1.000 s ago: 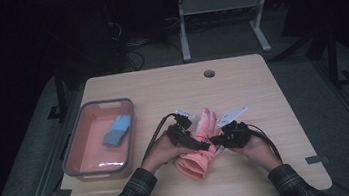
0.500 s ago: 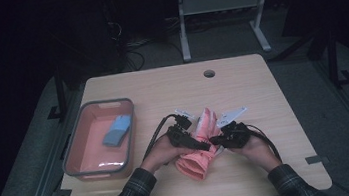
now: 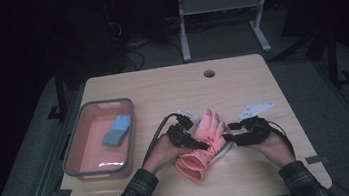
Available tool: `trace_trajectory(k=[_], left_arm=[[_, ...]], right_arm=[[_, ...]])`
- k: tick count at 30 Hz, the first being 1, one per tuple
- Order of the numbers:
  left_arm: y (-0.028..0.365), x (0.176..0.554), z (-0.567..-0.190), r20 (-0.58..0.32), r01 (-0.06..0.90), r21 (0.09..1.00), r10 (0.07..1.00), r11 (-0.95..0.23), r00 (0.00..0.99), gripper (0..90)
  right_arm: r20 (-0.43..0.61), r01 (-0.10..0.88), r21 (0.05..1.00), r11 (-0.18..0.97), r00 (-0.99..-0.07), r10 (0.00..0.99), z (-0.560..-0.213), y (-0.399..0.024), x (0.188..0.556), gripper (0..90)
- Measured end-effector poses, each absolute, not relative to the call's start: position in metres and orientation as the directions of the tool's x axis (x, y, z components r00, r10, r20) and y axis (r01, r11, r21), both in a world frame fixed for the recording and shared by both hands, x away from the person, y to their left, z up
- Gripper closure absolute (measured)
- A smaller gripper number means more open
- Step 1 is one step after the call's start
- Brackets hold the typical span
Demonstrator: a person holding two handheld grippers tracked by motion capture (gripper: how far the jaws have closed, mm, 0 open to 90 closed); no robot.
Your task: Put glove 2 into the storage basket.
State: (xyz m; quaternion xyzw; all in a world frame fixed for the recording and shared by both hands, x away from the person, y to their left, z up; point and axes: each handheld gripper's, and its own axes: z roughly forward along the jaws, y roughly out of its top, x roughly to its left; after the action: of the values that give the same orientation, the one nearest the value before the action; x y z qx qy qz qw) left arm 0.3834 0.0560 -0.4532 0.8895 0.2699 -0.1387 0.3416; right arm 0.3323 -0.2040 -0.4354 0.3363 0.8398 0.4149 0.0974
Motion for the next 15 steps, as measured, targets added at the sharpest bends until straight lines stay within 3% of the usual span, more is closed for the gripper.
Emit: trace_trajectory(k=[6, 15], left_arm=[[0.058, 0.382, -0.448, -0.441, 0.578, 0.542, 0.379, -0.610, 0.814, 60.5], [0.062, 0.375, -0.432, -0.393, 0.548, 0.560, 0.383, -0.621, 0.836, 61.5]], right_arm=[[0.104, 0.572, 0.729, 0.377, -0.636, 0.764, -0.456, -0.239, 0.343, 28.9], [0.023, 0.618, 0.703, 0.353, -0.516, 0.857, -0.475, -0.246, 0.355, 16.8]])
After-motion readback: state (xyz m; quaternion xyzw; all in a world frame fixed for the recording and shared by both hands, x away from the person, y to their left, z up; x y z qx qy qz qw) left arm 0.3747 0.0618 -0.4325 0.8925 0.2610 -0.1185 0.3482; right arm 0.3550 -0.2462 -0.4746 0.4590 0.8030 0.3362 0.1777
